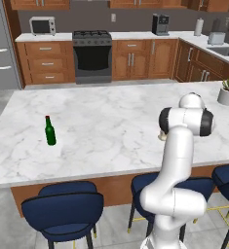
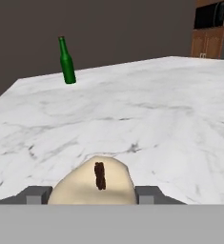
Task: Get the candle and the beer from the cabinet and move them to the dining counter.
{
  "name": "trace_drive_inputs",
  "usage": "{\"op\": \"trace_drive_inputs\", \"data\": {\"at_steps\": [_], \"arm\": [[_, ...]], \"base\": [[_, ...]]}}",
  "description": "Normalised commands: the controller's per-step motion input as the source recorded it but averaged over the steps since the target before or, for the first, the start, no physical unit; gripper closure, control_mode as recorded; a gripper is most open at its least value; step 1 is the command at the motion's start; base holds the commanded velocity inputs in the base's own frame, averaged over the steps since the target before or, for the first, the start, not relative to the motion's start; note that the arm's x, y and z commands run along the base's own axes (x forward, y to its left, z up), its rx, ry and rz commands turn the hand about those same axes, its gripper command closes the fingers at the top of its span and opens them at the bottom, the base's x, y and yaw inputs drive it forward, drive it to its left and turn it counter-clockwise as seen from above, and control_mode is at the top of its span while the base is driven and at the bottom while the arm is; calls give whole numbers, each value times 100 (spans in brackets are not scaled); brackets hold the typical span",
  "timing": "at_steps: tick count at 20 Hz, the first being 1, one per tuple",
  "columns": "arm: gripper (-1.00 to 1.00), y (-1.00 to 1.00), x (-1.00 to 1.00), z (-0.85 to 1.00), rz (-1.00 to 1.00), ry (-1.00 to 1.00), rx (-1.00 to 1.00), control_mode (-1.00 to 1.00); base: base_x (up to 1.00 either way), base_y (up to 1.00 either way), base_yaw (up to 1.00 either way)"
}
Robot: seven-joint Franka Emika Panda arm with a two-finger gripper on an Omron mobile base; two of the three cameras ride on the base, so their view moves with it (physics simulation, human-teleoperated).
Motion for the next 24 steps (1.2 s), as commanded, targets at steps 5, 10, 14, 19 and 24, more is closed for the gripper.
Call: {"op": "trace_drive_inputs", "data": {"at_steps": [5, 10, 14, 19, 24], "arm": [[100, 0, 0, 0, 0, -9, 0, -100], [100, 0, 0, -4, 0, -10, 0, -100], [100, 0, 0, -3, 0, -7, 0, -100], [-100, 0, 0, 0, 0, -2, 0, -100], [-100, 0, 0, 0, 0, 0, 0, -100]], "base": [[0, 0, 0], [0, 0, 0], [0, 0, 0], [0, 0, 0], [0, 0, 0]]}}
